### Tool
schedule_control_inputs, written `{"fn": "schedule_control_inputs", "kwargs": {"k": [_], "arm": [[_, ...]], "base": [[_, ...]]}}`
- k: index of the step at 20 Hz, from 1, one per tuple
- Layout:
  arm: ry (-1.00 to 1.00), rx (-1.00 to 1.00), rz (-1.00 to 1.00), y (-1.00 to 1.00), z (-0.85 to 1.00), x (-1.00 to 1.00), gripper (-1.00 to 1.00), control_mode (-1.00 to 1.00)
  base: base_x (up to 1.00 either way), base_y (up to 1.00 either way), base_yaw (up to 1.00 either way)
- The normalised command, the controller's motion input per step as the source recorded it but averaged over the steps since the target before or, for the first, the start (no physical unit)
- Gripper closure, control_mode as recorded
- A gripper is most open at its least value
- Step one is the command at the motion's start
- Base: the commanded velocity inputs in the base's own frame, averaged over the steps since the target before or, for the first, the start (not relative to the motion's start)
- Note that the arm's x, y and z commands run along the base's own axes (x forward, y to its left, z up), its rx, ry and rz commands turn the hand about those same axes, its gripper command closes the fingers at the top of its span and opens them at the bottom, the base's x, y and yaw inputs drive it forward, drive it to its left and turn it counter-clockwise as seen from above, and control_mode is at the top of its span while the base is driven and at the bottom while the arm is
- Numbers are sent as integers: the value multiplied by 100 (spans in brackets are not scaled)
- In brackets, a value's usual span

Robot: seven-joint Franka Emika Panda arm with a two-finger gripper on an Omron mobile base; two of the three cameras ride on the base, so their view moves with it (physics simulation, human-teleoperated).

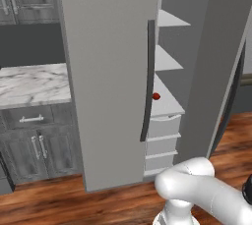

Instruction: Pick up the frozen steak from the freezer, place it on any shelf in the fridge, and close the fridge and freezer doors when done.

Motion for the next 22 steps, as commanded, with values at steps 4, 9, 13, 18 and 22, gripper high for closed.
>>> {"fn": "schedule_control_inputs", "kwargs": {"k": [4, 9, 13, 18, 22], "arm": [[0, 0, -3, -21, -30, 37, -100, -100], [0, 0, -2, -30, -27, 30, -100, -100], [0, 0, -2, -35, -33, 31, -100, -100], [0, 0, -5, -40, -27, 29, -100, -100], [0, 0, -2, -18, -2, 48, -100, -100]], "base": [[0, 0, 0], [0, 0, 0], [0, 0, 0], [0, 0, 0], [0, 0, 0]]}}
